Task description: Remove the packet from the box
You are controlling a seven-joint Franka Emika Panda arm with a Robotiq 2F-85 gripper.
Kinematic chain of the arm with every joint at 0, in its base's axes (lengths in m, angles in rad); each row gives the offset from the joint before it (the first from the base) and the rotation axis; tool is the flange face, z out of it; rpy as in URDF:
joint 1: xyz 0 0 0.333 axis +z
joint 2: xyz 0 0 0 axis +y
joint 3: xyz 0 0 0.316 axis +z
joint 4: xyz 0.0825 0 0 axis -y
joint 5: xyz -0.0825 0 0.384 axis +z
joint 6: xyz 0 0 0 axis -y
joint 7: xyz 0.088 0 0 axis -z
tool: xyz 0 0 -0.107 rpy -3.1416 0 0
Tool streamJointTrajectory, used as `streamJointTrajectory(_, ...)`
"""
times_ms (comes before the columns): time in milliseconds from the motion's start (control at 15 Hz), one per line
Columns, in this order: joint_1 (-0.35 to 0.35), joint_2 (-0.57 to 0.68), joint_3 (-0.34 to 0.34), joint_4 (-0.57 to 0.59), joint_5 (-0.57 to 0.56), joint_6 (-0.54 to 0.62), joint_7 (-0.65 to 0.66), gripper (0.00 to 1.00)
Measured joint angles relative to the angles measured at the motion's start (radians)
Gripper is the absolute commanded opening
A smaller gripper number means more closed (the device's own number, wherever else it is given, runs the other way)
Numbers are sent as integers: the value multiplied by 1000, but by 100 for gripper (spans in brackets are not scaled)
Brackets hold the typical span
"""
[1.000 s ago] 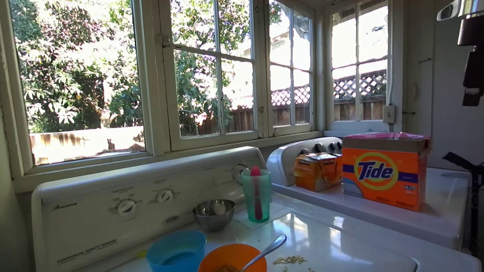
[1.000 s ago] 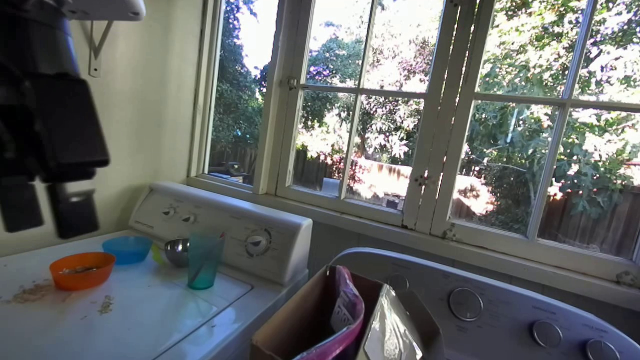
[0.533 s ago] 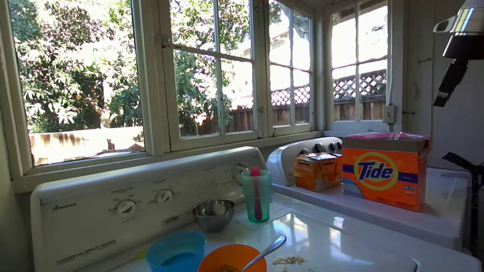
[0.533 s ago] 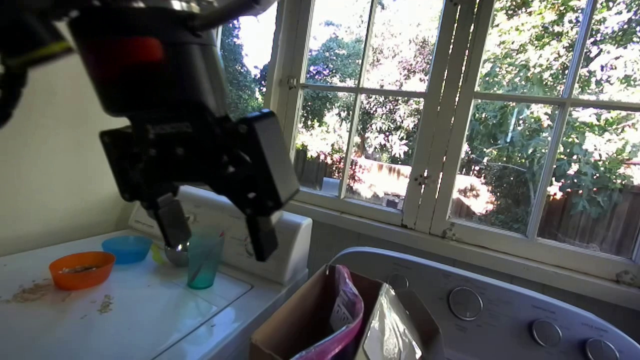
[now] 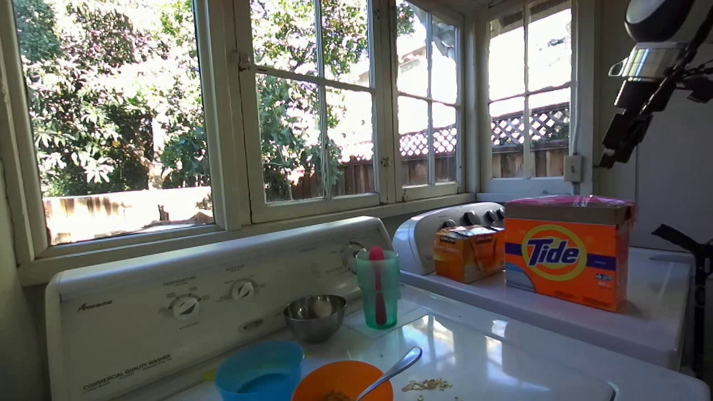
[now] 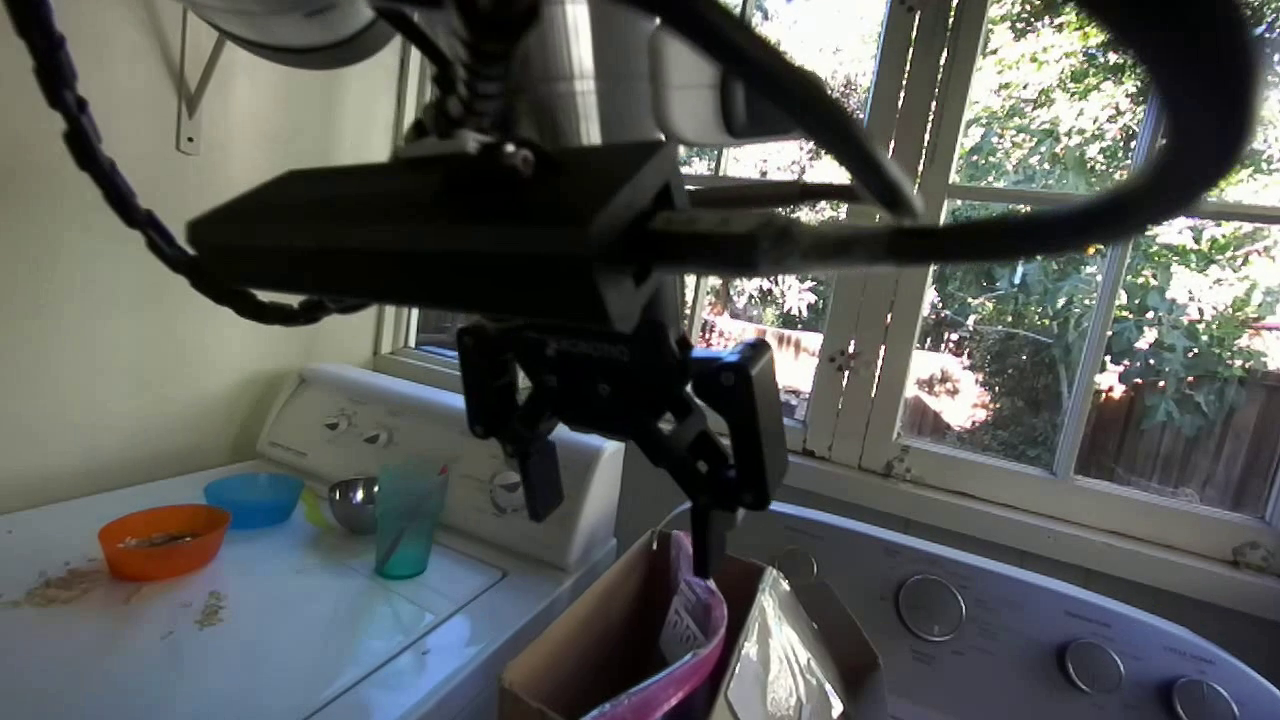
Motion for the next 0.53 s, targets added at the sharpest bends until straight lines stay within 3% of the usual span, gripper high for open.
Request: streamJointTrajectory(533, -94, 47, 86, 26, 41, 10, 19, 100)
